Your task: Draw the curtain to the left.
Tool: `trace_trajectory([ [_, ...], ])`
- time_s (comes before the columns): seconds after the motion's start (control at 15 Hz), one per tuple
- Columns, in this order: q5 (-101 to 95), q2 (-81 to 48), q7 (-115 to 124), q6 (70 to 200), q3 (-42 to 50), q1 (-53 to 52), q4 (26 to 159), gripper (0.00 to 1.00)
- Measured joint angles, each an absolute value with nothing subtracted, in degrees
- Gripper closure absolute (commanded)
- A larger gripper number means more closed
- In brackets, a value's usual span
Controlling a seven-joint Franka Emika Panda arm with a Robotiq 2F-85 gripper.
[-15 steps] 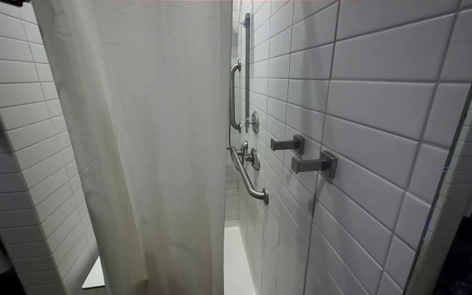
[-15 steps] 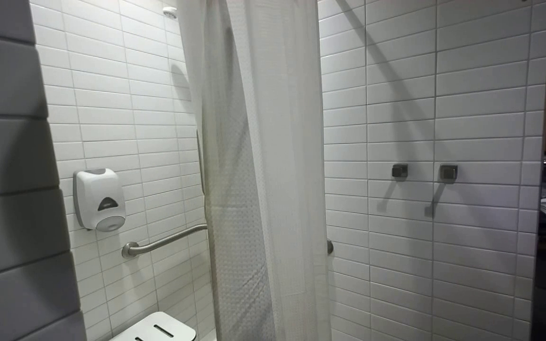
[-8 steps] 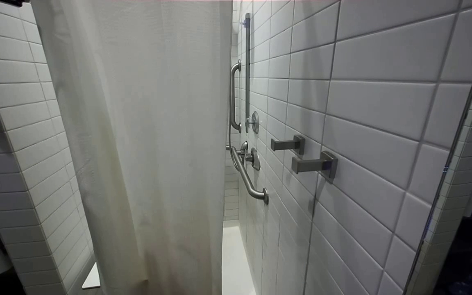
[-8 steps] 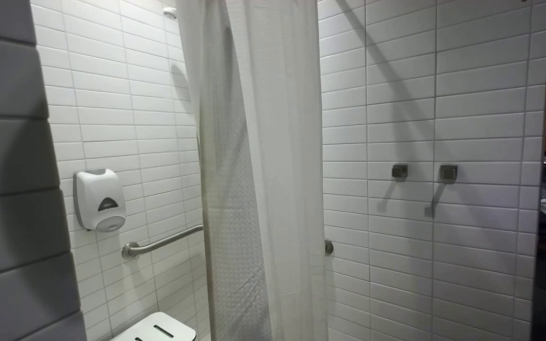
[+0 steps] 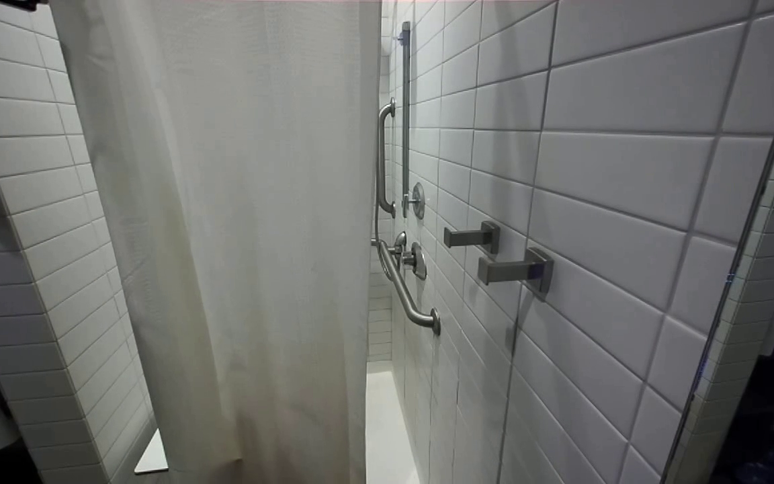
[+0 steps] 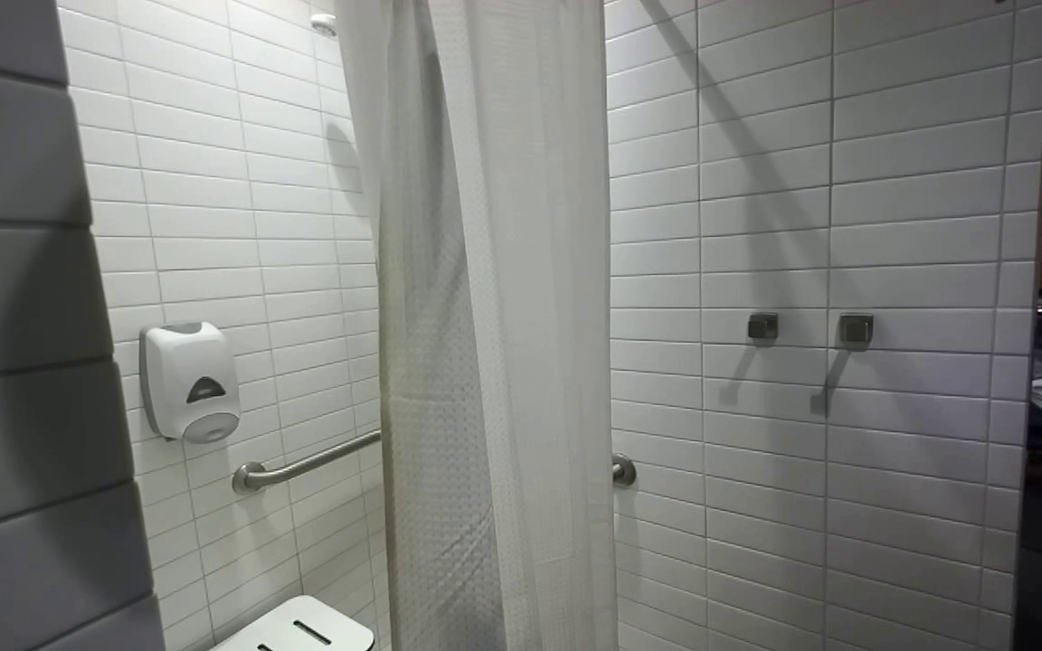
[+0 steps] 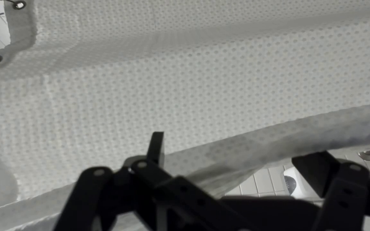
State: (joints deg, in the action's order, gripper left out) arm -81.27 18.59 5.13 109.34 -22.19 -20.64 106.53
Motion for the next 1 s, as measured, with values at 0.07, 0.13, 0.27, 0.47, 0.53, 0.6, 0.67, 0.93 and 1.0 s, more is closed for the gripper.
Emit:
trace_trajectory([
  [0.07,-81.27,18.59,5.13,109.34,-22.19,-20.64,106.53,0.0],
  [0.13,-81.27,18.59,5.13,109.34,-22.19,-20.64,106.53,0.0],
  [0.27,-81.27,18.59,5.13,109.34,-22.19,-20.64,106.53,0.0],
  [0.47,-81.27,18.59,5.14,109.34,-22.19,-20.64,106.54,0.0],
  [0.53,-81.27,18.59,5.14,109.34,-22.19,-20.64,106.54,0.0],
  [0.6,-81.28,18.58,5.14,109.33,-22.26,-20.64,106.54,0.0],
  [0.67,-81.3,18.58,5.14,109.33,-22.45,-20.68,106.54,0.0],
  [0.93,-82.03,19.49,5.22,108.4,-24.56,-21.32,107.38,0.0],
  [1.0,-82.39,20.23,5.22,107.58,-25.49,-21.68,108.17,0.0],
])
